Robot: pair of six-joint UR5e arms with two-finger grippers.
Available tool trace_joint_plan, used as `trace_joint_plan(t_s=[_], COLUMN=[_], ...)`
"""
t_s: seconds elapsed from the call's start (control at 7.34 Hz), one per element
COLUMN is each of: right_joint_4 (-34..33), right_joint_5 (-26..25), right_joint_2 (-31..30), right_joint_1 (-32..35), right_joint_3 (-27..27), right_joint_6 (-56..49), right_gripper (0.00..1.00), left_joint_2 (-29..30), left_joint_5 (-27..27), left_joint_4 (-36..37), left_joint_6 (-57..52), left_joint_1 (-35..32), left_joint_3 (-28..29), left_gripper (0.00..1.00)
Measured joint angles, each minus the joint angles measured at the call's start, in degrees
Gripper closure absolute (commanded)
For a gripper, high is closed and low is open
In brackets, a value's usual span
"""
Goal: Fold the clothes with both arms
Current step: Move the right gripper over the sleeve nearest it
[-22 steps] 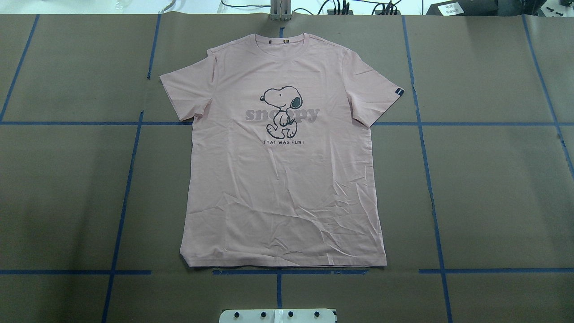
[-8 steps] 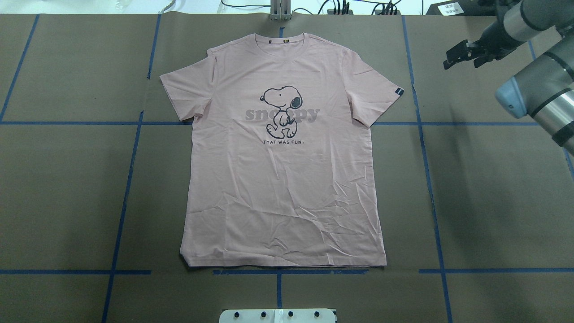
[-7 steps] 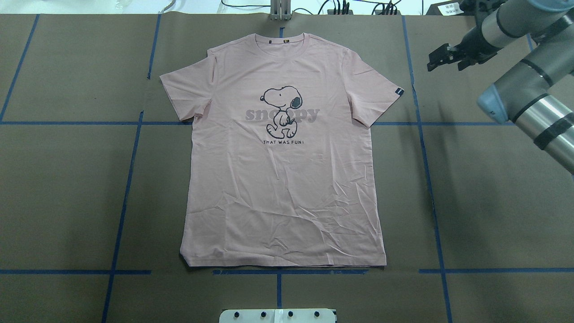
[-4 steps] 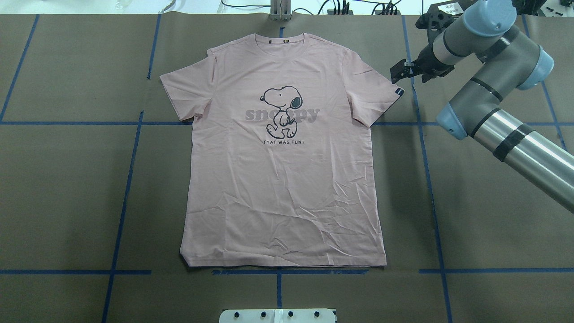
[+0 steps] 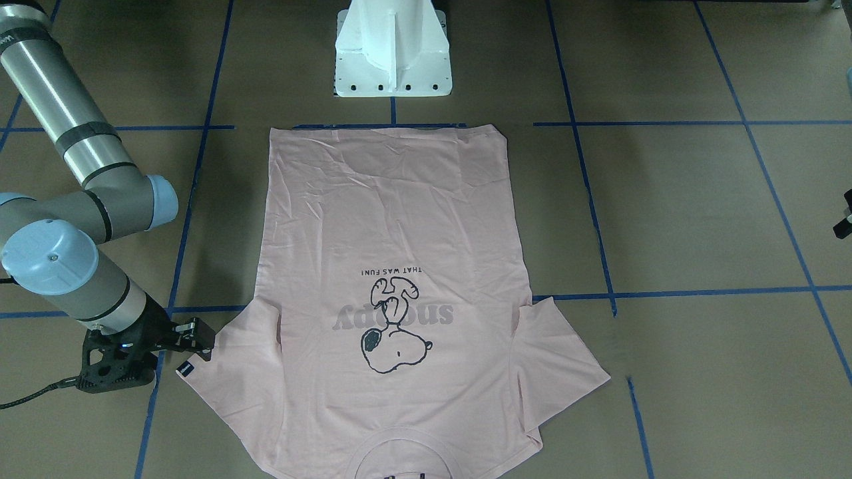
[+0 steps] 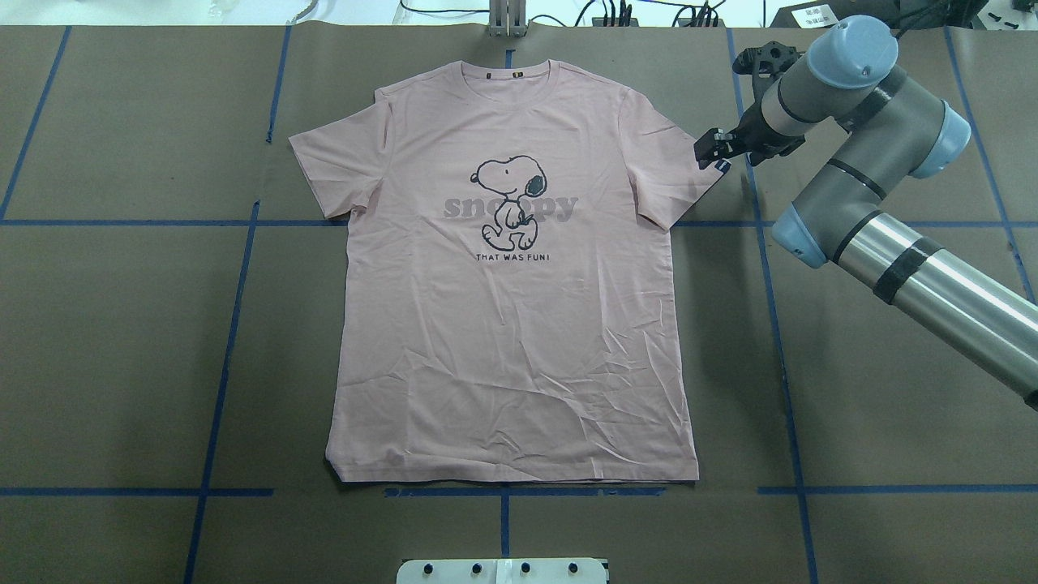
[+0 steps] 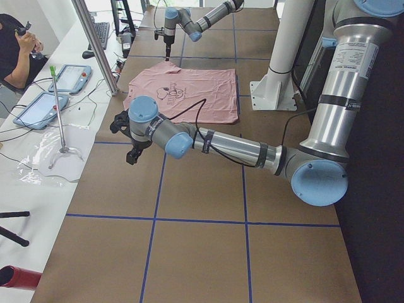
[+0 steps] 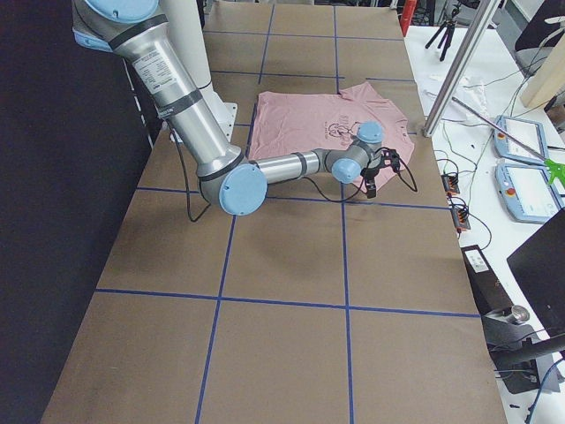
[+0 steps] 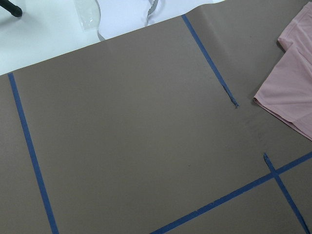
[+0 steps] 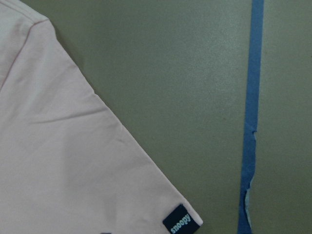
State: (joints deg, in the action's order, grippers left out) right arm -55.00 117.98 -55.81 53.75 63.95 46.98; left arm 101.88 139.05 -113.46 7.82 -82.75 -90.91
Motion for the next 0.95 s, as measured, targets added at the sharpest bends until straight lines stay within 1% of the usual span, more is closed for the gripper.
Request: trace_joint_plan(t_s=[0.41,0.54,0.68,0.95], right_joint_4=[-0.16,-0.16,-0.13,-0.12], right_joint_5=[-2.03,-2.48,-2.66,-2.69], right_joint_2=[0.94,1.75,2.14,2.32], right_joint_1=[-0.48,-0.71,-0.84,-0.91], right_joint_3=[-1.75,-2.92,-3.49,-3.79], right_joint_6=[-0.18,-0.2,-0.24,-0.52], right_gripper=[0.13,0.27,0.55,0.96], left_joint_2=[-0.23,-0.26,-0.27,-0.28], left_joint_5=[0.36,0.43,0.48,0.67], left_joint_4=[-0.1,-0.14,-0.16,-0.16], left_joint_6=[-0.17,-0.22,-0.25,-0.24], left_joint_1=[-0.09,-0.15,-0.18,-0.37], left_joint_3=[0.11,0.08,0.01,-0.08], left_gripper=[0.0,0.0,0.0,0.0])
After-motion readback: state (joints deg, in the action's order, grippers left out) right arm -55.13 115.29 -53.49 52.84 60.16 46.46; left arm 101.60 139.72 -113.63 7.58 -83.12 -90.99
